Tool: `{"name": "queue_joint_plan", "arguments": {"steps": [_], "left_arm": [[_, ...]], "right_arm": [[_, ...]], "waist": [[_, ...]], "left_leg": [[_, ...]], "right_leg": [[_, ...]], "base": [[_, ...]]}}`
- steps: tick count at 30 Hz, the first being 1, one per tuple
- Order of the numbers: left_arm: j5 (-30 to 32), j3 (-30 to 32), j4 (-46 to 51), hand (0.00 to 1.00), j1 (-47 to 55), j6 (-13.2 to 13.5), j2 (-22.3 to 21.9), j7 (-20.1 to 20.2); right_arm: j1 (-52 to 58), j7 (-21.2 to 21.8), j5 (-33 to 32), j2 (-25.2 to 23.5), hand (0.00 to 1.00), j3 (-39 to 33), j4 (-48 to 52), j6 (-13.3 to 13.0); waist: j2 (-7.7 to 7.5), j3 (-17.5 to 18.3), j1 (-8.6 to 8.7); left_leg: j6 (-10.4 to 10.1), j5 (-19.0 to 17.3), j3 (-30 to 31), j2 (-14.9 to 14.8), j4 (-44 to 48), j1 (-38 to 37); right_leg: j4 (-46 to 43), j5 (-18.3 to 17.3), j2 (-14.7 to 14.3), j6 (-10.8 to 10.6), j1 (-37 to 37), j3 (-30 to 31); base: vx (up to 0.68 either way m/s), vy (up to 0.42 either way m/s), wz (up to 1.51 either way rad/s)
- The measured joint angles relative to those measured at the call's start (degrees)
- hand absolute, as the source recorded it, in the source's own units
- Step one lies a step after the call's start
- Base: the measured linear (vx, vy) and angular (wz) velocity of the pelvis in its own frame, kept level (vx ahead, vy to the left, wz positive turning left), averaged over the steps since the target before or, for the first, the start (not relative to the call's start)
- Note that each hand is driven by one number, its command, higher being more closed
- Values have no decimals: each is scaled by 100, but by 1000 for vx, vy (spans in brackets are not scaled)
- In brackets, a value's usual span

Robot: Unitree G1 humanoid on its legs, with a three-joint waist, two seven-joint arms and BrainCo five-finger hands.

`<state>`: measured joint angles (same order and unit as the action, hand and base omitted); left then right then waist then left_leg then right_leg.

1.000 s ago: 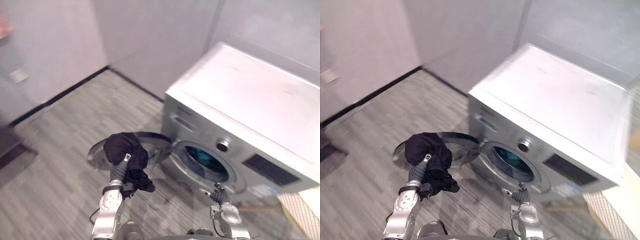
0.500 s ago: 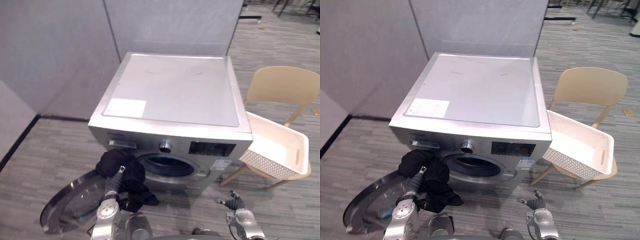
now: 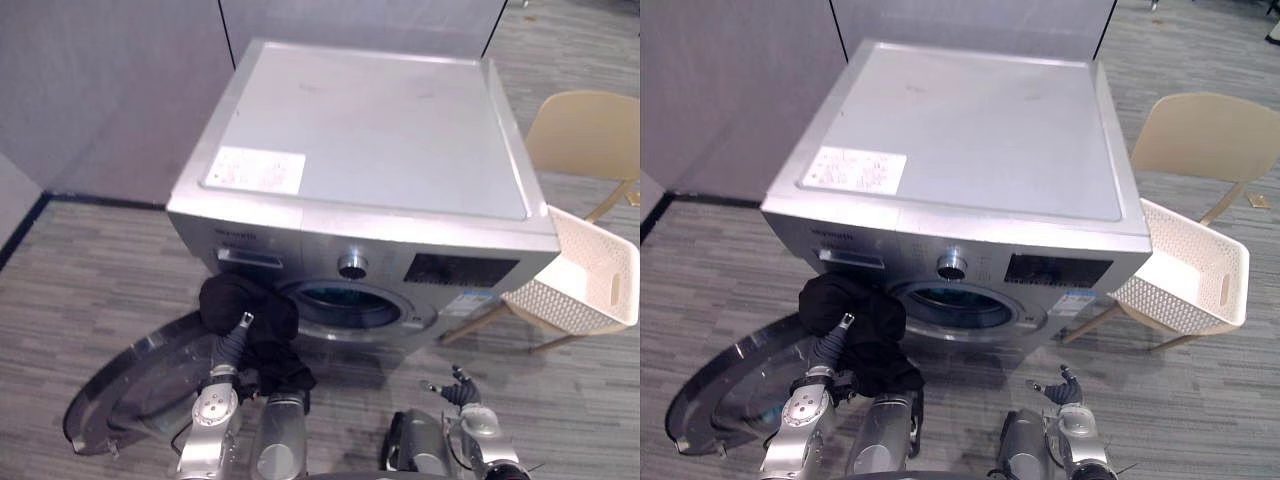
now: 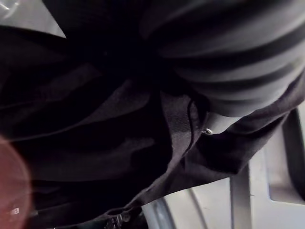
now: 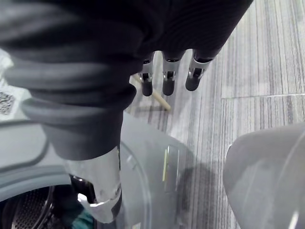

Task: Pick up the laundry basket with both hands and put the clothes into the washing machine.

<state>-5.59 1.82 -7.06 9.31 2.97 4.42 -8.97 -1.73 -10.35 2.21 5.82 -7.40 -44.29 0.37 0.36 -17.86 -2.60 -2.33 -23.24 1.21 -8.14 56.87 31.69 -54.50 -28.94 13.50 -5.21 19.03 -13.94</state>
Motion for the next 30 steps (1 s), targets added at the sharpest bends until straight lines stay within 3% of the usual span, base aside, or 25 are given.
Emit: {"name": "queue_joint_plan", "arguments": {"steps": [2,7,11,14,16,22,30], "left_arm": [[-74,-10,1,100,-187,4,-49,-114],[-248,-145,44,100,-749,19,-285,-269],[-346,-216,105,100,-1427,90,-441,-484],[-330,-228,255,100,-1810,147,-491,-677],[-323,-336,346,100,-2138,148,-486,-869],[-196,-921,588,100,-2763,135,-467,-1224],[376,-1536,-23,100,-5356,-99,-183,-1694]], "right_arm": [[-26,-104,-60,-117,0,2,355,-4],[-176,-266,-175,-231,0,3,1008,-18],[-408,-480,-215,-310,0,6,1481,-127],[-557,-626,-229,-299,0,12,1973,-117],[-540,-724,-224,-304,0,10,2610,-123],[-346,-749,-198,-361,0,2,3207,-145],[-215,-697,-161,-555,0,58,3100,-248]], "waist": [[-122,-172,-8],[-207,-465,-22],[-229,-588,-146],[-239,-594,-143],[-329,-644,-126],[-404,-639,-10],[-808,-451,326]], "left_leg": [[-12,-6,21,-103,364,511],[-34,-3,12,-347,1296,1885],[-33,-177,65,-592,2302,3320],[-3,-348,183,-764,3049,4408],[17,-446,206,-805,3452,4971],[117,-518,272,-779,3907,5576],[136,-516,405,-680,4125,5875]], "right_leg": [[-561,-228,79,60,487,-42],[-1810,-598,283,158,1824,5],[-2864,-790,208,223,3379,299],[-3541,-835,47,208,4529,539],[-3936,-858,-11,167,5175,742],[-4334,-904,-28,91,5726,863],[-4605,-973,44,169,5915,833]], "base": [[-151,-114,23],[-105,-94,11],[-69,-43,-37],[-61,-27,-52],[-25,-33,-40],[22,-21,-6],[12,-36,5]]}}
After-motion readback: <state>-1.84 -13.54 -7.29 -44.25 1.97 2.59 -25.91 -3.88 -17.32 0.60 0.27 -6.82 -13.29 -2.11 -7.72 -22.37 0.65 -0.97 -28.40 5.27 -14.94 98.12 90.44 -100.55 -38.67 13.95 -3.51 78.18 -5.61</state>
